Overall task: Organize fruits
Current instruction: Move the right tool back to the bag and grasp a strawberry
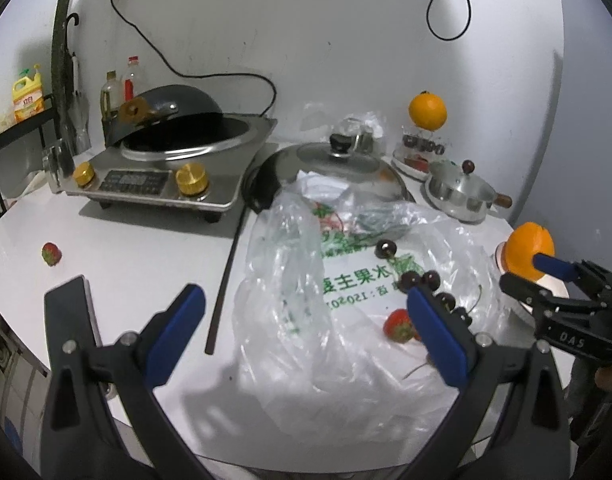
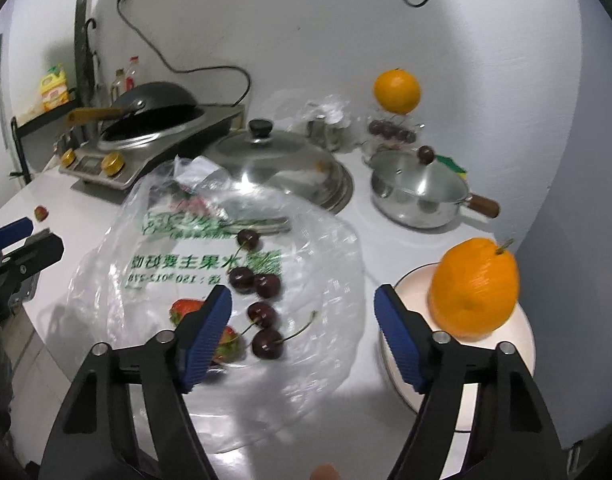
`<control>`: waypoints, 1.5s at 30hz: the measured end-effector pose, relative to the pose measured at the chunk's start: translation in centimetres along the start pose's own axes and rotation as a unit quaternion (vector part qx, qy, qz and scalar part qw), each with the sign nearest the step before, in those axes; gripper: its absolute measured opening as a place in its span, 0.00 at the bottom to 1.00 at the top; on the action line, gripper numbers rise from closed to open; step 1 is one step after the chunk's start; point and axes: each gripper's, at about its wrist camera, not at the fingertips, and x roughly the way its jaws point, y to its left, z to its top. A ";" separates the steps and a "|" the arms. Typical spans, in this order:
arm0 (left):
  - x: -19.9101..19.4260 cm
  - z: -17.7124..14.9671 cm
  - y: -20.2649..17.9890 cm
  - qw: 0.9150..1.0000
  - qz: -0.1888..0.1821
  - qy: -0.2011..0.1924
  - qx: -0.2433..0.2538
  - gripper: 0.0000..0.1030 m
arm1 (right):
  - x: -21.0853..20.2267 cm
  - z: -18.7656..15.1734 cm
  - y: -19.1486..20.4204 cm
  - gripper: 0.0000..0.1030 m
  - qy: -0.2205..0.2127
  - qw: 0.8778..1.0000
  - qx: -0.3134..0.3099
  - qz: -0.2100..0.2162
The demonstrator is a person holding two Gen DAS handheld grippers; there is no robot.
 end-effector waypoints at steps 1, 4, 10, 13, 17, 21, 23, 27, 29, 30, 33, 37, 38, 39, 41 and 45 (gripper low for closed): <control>0.1 -0.2 0.1 1.000 0.000 0.001 0.001 0.99 | 0.2 -0.2 0.4 0.67 0.003 1.000 -0.002 0.004; 0.4 -0.7 0.5 1.000 0.000 0.006 -0.002 0.99 | 1.0 -0.5 1.3 0.64 0.014 1.000 -0.009 0.015; 1.0 -1.7 1.2 1.000 0.003 0.017 -0.004 0.99 | 2.6 -1.2 3.0 0.62 0.031 0.999 -0.020 0.036; 1.3 -2.2 1.6 1.000 0.004 0.022 -0.005 0.99 | 3.2 -1.5 3.8 0.54 0.037 0.998 -0.026 0.044; 1.6 -2.5 2.0 1.000 0.002 0.027 -0.008 0.99 | 3.7 -1.6 4.8 0.53 0.039 0.996 -0.040 0.063; 1.8 -2.6 2.0 1.000 0.000 0.029 -0.007 0.99 | 4.6 -1.7 5.6 0.53 0.046 0.995 -0.050 0.070; 1.8 -2.7 2.0 1.000 -0.001 0.030 -0.006 0.99 | 5.0 -1.9 5.7 0.52 0.051 0.995 -0.052 0.071; 1.9 -2.7 2.0 0.999 -0.002 0.031 -0.004 0.99 | 5.4 -2.1 6.0 0.46 0.054 0.994 -0.059 0.073; 2.2 -2.8 2.0 0.999 -0.003 0.035 -0.004 0.99 | 5.6 -2.2 6.1 0.44 0.054 0.994 -0.064 0.071; 2.2 -2.8 1.9 0.999 -0.005 0.037 -0.004 0.99 | 5.7 -2.2 6.2 0.44 0.055 0.994 -0.066 0.069; 2.4 -2.9 1.8 0.999 -0.006 0.040 -0.001 0.99 | 6.1 -2.5 6.3 0.44 0.060 0.993 -0.071 0.069; 2.6 -3.0 1.6 0.999 -0.004 0.042 0.001 0.99 | 6.4 -2.7 6.4 0.44 0.062 0.993 -0.079 0.066; 2.6 -3.0 1.6 0.999 -0.004 0.043 0.001 0.99 | 6.5 -2.7 6.5 0.44 0.061 0.993 -0.082 0.064; 2.6 -3.0 1.6 0.999 -0.004 0.043 0.001 0.99 | 6.6 -2.7 6.5 0.44 0.061 0.993 -0.085 0.062; 2.7 -2.9 1.5 0.999 -0.005 0.043 0.002 0.99 | 6.6 -2.7 6.6 0.44 0.061 0.992 -0.090 0.059; 2.6 -2.9 1.3 0.999 -0.006 0.043 0.004 0.99 | 6.7 -2.7 6.5 0.44 0.060 0.992 -0.091 0.056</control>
